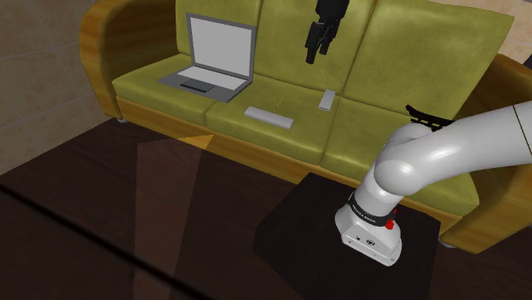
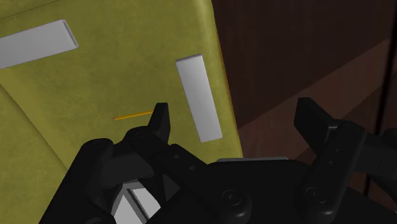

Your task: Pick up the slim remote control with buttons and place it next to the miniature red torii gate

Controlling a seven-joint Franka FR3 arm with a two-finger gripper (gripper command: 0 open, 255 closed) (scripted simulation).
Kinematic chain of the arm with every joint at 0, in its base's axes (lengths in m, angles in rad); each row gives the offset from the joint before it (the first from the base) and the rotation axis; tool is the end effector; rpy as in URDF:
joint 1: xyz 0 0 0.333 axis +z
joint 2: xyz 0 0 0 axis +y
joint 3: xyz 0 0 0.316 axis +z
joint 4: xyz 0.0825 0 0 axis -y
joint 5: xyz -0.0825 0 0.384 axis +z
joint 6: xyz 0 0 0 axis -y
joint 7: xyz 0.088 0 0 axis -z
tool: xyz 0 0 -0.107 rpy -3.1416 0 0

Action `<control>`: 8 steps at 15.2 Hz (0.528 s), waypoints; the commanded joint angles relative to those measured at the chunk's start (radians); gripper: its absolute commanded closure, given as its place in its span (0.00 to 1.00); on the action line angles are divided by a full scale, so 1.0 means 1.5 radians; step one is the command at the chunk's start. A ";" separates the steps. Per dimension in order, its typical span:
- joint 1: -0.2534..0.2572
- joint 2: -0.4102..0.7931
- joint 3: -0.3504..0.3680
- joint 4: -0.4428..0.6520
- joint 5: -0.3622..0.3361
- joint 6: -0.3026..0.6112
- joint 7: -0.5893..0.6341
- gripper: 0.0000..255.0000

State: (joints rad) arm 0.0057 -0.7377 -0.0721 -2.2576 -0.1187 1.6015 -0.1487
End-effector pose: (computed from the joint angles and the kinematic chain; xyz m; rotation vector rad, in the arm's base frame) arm 0.3230 -0.0419 0.6242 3.0581 0.1499 0.1116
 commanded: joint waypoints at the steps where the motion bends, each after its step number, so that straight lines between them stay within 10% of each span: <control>1: 0.000 0.000 0.000 0.000 0.000 0.000 0.000 0.00; 8: 0.003 0.081 -0.018 -0.080 -0.012 0.159 -0.007 0.00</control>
State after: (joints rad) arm 0.0090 -0.6381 -0.0955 -2.3570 -0.1348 1.7947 -0.1596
